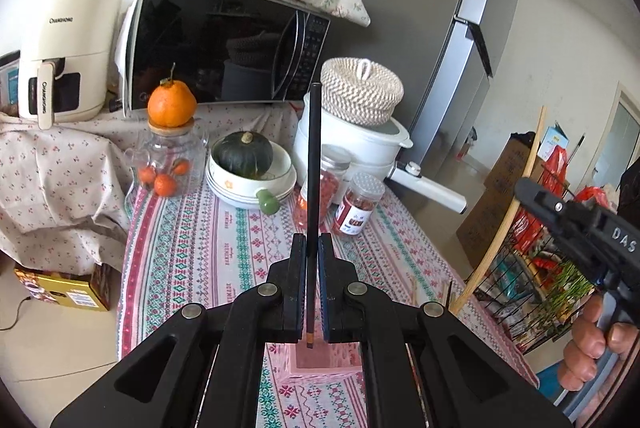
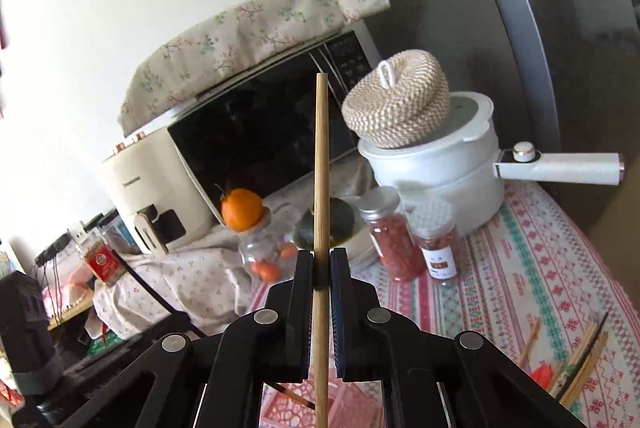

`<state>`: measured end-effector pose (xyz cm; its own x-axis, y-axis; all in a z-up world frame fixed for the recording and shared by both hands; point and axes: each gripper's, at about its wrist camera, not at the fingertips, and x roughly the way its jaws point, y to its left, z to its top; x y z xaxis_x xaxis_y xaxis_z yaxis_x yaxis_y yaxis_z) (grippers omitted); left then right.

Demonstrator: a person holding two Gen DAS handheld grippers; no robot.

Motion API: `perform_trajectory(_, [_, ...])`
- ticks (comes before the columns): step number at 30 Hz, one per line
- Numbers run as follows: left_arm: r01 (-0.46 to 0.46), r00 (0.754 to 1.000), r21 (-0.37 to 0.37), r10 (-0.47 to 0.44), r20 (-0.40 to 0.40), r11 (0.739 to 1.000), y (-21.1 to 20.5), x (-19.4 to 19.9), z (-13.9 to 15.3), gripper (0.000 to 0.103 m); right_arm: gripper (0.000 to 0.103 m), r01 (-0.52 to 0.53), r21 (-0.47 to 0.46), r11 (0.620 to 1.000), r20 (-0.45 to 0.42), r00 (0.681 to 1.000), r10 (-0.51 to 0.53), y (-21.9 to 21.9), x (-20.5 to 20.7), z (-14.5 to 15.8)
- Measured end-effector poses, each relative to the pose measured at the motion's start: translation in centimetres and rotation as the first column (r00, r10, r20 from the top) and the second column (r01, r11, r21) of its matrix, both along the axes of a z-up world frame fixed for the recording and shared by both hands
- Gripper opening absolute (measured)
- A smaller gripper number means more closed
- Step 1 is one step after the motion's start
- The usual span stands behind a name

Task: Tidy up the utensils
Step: 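Lower the black chopstick into the basket and open left while right lifts its chopstick, then lower the wooden chopstick into the pink basket and open the right gripper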

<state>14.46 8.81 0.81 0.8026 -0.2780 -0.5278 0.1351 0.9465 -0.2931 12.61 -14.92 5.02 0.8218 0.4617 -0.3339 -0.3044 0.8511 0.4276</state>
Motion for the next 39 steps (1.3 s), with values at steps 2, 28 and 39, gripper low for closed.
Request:
perform_trajectory(2, [0.000, 1.000, 0.004, 0.000, -0.027, 1.000, -0.2, 0.8, -0.9, 0.005, 0.007, -0.005, 0.010, 1.000, 0.008, 1.000, 0.005, 0.7, 0.6, -0.3])
perform_trajectory(28, [-0.017, 0.986, -0.013, 0.015, -0.163, 1.000, 0.4, 2.3, -3.4, 0.051, 0.038, -0.011, -0.056, 0.998, -0.230, 0.973, -0.002, 4.2, 5.4, -8.2])
perform_trajectory(39, [0.036, 0.983, 0.024, -0.031, -0.180, 0.999, 0.0, -1.6, -1.7, 0.079, 0.068, 0.013, -0.079, 0.997, -0.257, 0.966, -0.033, 0.2, 1.9, -5.4])
